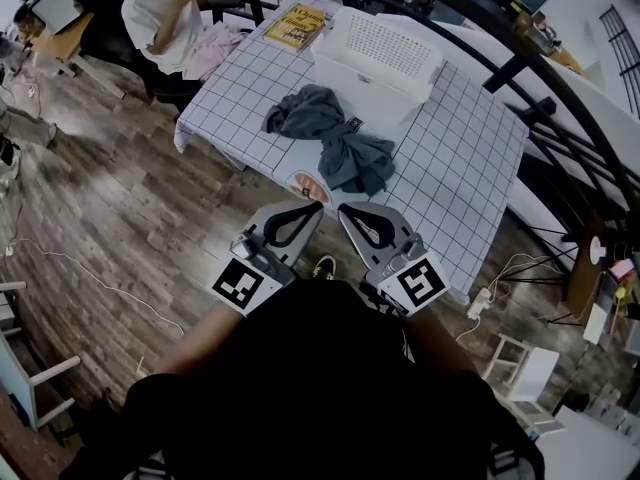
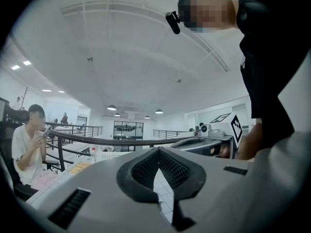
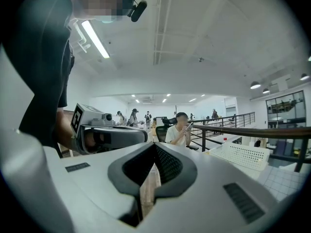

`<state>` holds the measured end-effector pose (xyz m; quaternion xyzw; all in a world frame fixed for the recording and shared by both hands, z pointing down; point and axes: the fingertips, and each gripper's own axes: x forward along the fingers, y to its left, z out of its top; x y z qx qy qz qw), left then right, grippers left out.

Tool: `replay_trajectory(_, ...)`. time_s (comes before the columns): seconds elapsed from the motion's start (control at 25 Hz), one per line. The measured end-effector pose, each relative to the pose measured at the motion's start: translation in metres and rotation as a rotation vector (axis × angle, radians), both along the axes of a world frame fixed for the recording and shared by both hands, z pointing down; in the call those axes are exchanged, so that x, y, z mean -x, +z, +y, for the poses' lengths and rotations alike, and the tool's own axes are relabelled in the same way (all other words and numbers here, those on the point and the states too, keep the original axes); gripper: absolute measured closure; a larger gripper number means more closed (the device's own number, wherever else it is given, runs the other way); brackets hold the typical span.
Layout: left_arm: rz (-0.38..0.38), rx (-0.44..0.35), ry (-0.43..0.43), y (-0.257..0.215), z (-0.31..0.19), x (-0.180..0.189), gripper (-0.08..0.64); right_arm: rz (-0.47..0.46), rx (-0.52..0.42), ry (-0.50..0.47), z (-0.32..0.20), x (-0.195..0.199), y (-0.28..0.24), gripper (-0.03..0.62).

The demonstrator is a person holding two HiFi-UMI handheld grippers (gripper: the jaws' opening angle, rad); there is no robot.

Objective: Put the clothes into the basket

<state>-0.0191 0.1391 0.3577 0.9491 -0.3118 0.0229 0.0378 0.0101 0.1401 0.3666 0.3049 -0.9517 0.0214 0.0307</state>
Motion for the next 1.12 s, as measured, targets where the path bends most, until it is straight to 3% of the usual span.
replay_trajectory(0.56,0.013,0.014,0.039,0.014,-0.048,-0.016,0.561,0.017,0.041,0.057,-0.044,-0.016,0.014,0.575)
replay_trajectory(1.12,-0.012,0.033,0.190,0.039,-0.150,-0.006,0.561,0.046,0.100,0.206,-0.141,-0.007,0.035,0.575)
